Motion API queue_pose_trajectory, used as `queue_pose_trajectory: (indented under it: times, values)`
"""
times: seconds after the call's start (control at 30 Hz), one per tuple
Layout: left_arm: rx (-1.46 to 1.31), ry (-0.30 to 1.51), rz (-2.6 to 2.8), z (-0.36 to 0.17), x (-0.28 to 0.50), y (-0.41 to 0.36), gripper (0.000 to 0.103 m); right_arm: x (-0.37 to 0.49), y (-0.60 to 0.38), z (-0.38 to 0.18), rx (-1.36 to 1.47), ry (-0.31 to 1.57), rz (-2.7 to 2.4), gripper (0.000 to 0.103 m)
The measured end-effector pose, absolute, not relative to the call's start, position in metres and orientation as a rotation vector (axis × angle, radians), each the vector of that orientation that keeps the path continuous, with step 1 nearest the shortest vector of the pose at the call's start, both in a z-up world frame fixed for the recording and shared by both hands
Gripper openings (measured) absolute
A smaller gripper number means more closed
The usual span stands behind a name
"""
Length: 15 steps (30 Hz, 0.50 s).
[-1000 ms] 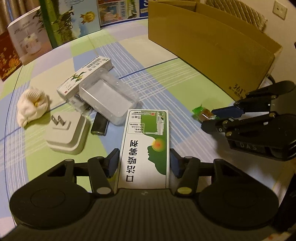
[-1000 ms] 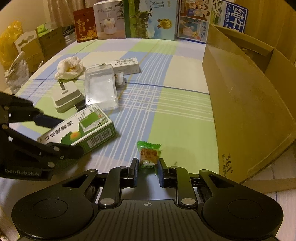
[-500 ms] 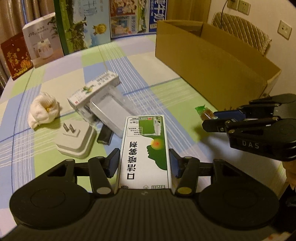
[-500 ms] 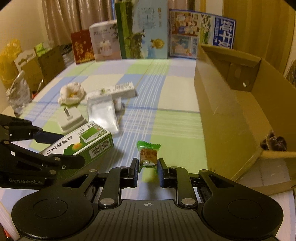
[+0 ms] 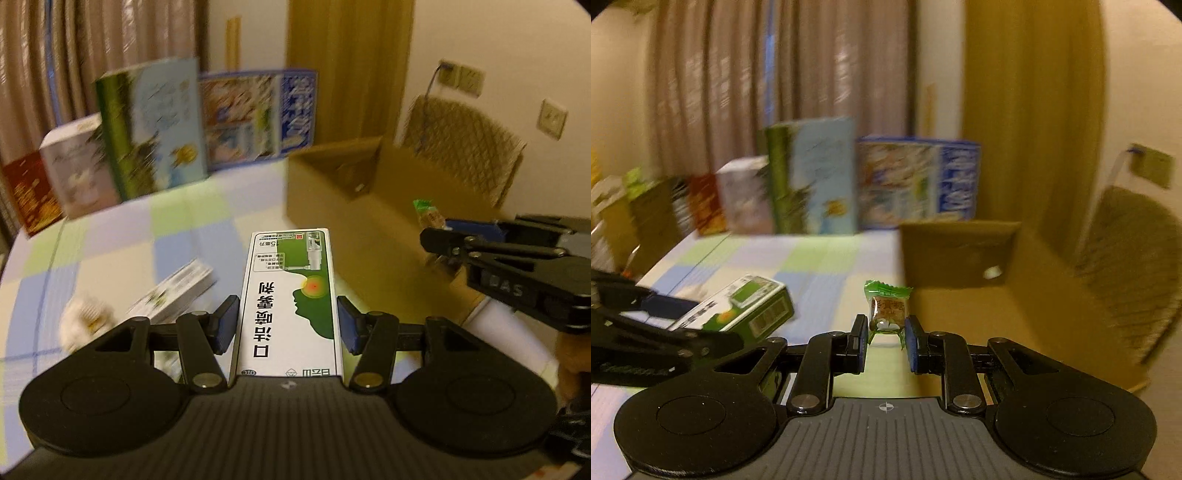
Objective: Organize objects
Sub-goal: 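Carry the candy and medicine box into the cardboard box and release both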
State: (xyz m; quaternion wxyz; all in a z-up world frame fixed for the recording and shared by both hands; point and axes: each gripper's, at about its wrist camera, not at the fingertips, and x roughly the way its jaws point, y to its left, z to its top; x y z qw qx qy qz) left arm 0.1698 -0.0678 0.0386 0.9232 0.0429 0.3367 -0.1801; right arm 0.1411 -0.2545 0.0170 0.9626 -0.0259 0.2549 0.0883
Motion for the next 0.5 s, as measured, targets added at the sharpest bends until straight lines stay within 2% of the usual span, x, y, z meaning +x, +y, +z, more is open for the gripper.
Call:
queue_pose_trajectory:
  times: [0.2,0.5]
  values:
    - [0.090,0.649,-0.453,0.054,0.180,-0.121,0.050,0.151,-0.305,0.027,-0.003,0.523,0.059,0.018]
    - [0.101,0.661,-0.518,0.048,0.196,-0.179,0.050,0.154,-0.364,0.021,0.125,0.562,-0.045,0.018]
